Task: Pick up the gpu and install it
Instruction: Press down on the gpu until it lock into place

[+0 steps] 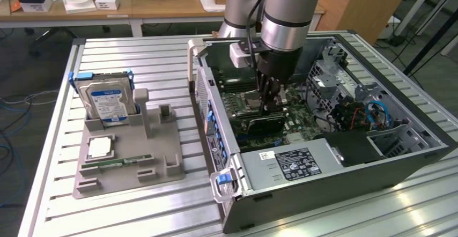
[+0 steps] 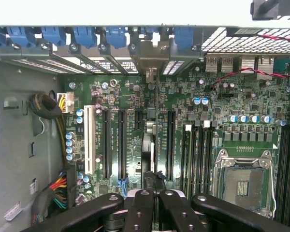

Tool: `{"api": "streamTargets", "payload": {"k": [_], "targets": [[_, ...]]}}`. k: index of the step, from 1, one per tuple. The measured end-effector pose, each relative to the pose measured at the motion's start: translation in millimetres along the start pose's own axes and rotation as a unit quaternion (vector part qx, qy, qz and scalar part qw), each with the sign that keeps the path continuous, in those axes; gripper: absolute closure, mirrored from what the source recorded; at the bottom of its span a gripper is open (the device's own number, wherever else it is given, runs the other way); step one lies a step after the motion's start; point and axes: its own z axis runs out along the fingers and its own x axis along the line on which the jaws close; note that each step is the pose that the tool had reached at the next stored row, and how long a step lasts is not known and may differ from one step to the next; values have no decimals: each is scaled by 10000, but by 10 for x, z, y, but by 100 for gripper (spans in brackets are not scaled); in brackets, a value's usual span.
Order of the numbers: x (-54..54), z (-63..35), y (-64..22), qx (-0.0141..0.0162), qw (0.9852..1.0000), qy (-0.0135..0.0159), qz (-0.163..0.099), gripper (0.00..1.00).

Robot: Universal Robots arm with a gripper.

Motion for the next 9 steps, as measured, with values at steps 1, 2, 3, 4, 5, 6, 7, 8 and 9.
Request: {"api": "streamTargets", "payload": {"k": [1,2,3,4,5,6,7,8,9], "targets": [[0,0,3,-1,10000,1,6,89],[1,-1,22,-1,10000,1,12,89],[1,-2,42,-2,10000,1,15,89],[1,-1,53,-24,10000,0,14,89],[1,-1,59,-98,10000,1,10,89],[1,-2,68,-187,9998,3,7,89],[1,-3,75,-276,9996,5,4,89],[2,-4,87,-350,9994,6,1,89],[2,-7,101,-400,9992,8,0,89]]}}
